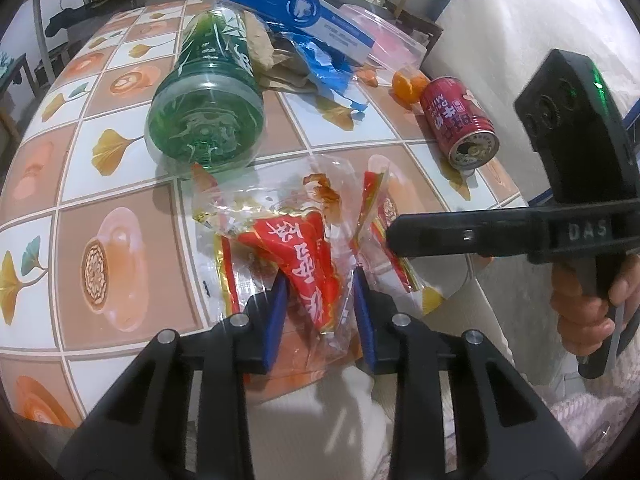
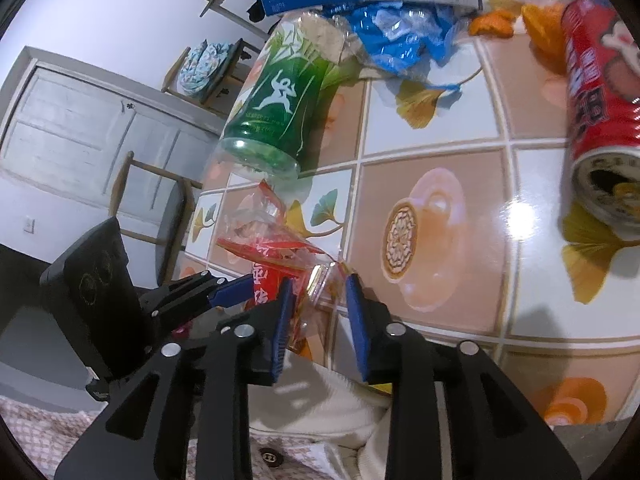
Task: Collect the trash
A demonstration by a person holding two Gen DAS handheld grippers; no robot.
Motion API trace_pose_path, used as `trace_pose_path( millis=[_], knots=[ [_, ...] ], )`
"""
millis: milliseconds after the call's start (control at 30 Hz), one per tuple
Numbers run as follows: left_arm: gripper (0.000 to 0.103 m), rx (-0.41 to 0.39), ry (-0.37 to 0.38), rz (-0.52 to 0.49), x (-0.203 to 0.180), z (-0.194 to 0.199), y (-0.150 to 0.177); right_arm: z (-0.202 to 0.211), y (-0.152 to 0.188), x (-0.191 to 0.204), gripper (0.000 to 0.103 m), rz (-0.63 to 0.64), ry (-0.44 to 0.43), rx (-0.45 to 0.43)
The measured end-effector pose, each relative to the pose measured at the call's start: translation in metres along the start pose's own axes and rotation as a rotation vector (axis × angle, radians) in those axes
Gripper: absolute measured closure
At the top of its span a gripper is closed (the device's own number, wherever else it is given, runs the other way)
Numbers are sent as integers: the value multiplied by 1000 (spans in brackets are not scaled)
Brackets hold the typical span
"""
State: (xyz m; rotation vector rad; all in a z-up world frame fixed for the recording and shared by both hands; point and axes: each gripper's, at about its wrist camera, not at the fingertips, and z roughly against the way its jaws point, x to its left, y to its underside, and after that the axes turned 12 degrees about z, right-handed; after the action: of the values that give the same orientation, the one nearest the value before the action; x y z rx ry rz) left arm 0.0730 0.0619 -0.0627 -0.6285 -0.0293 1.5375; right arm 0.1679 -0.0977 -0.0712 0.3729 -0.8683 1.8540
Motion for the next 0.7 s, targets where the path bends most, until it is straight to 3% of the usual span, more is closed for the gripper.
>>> trace_pose_path(
  millis=[233, 567, 700],
  knots=[
    [77, -16, 5, 24, 3, 1, 1, 36, 8, 12, 59, 52, 44, -90],
    [77, -36, 12, 53, 6, 3, 4, 98, 20, 20, 43, 109, 170, -212],
    [77, -39, 13, 63, 6, 3, 4, 105, 18, 20, 38, 110, 220, -241]
  ],
)
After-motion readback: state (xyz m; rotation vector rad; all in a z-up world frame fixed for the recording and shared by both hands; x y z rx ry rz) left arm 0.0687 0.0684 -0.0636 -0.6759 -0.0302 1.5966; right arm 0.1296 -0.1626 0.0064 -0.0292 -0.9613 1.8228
